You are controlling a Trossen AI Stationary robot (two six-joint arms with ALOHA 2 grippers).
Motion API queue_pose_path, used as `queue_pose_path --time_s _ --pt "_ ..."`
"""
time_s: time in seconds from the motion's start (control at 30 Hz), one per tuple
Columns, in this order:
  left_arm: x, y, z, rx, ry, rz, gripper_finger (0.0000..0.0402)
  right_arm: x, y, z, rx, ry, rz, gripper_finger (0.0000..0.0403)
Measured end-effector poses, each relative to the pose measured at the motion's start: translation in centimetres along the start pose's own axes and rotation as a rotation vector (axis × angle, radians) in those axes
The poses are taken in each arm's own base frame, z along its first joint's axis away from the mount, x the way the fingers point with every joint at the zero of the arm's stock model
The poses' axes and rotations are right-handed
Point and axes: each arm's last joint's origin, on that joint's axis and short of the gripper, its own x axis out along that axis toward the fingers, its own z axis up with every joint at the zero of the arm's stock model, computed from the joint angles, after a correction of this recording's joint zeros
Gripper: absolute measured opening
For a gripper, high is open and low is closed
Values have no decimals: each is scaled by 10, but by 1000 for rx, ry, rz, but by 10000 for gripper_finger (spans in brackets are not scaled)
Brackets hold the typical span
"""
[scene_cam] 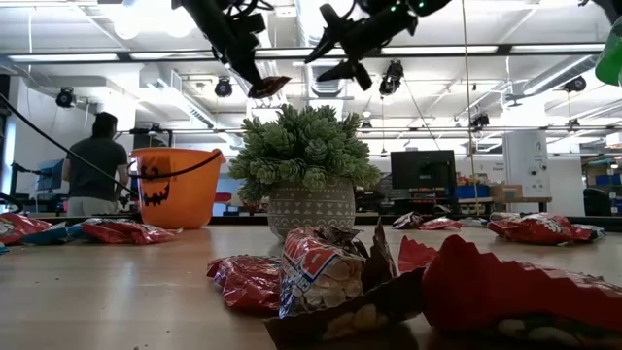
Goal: Sort candy
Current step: Put the brown chocolate into the black bucket
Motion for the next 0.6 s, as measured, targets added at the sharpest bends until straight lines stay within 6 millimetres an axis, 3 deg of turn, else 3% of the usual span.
queue_pose_path --time_s 0.33,0.6 --pt "0 26 2 -41 -106 105 1 23 -45 17 38 -19 -82 215" --pt "-2 44 0 -121 -157 173 1 6 -65 49 -8 -87 -33 215"
